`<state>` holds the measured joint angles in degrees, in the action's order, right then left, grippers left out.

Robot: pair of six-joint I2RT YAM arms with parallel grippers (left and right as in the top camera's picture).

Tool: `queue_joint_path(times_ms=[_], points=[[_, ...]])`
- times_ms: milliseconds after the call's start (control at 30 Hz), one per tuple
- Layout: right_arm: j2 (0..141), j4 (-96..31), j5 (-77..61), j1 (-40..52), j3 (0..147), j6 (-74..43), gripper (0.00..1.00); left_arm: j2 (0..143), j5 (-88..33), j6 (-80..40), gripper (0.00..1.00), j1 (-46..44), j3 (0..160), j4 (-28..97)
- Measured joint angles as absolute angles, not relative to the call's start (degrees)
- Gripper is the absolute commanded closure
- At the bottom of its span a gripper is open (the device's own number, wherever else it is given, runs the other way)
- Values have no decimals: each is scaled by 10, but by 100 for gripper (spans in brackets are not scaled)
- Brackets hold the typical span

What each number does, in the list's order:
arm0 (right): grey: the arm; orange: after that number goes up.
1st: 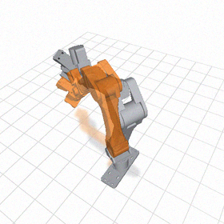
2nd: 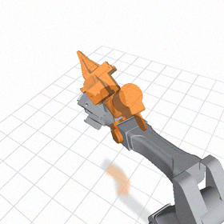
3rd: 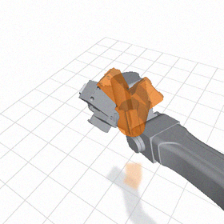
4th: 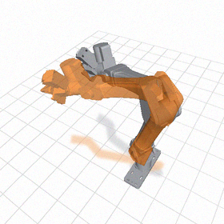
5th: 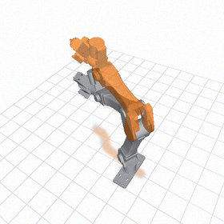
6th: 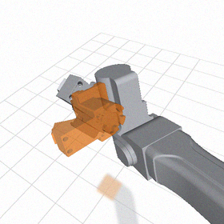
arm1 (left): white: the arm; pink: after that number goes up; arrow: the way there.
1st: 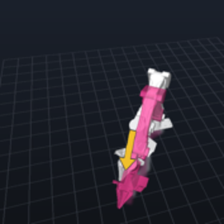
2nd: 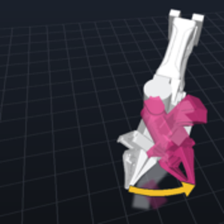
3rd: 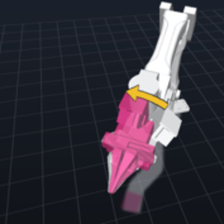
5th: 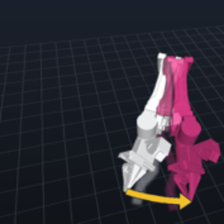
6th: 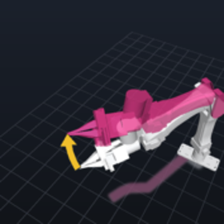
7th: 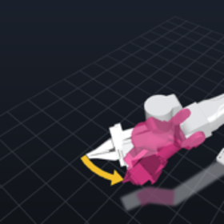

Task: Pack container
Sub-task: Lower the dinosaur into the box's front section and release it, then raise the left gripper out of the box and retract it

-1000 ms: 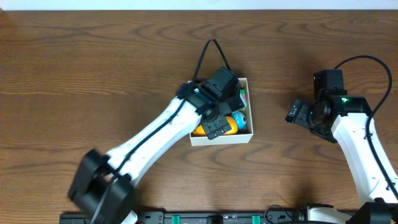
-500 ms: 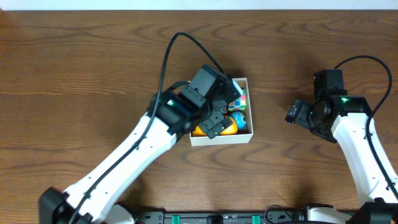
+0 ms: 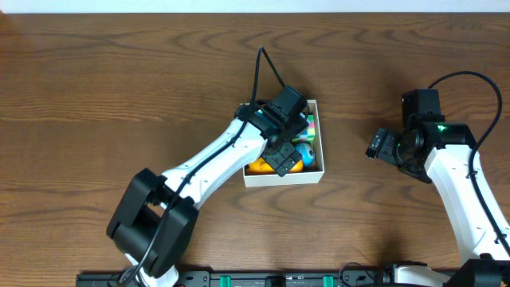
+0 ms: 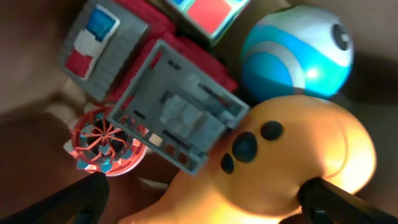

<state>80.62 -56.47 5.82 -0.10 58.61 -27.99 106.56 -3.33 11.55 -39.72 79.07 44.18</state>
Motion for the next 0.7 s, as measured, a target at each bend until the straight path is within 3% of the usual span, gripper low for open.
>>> queue_joint_path(times_ms=[400,700], points=[[806,-565,58,-1,586,-279,1,1063,-43,105,2,-387,791,449],[806,-565,58,-1,586,-279,1,918,-18,104,2,-383,791,498]])
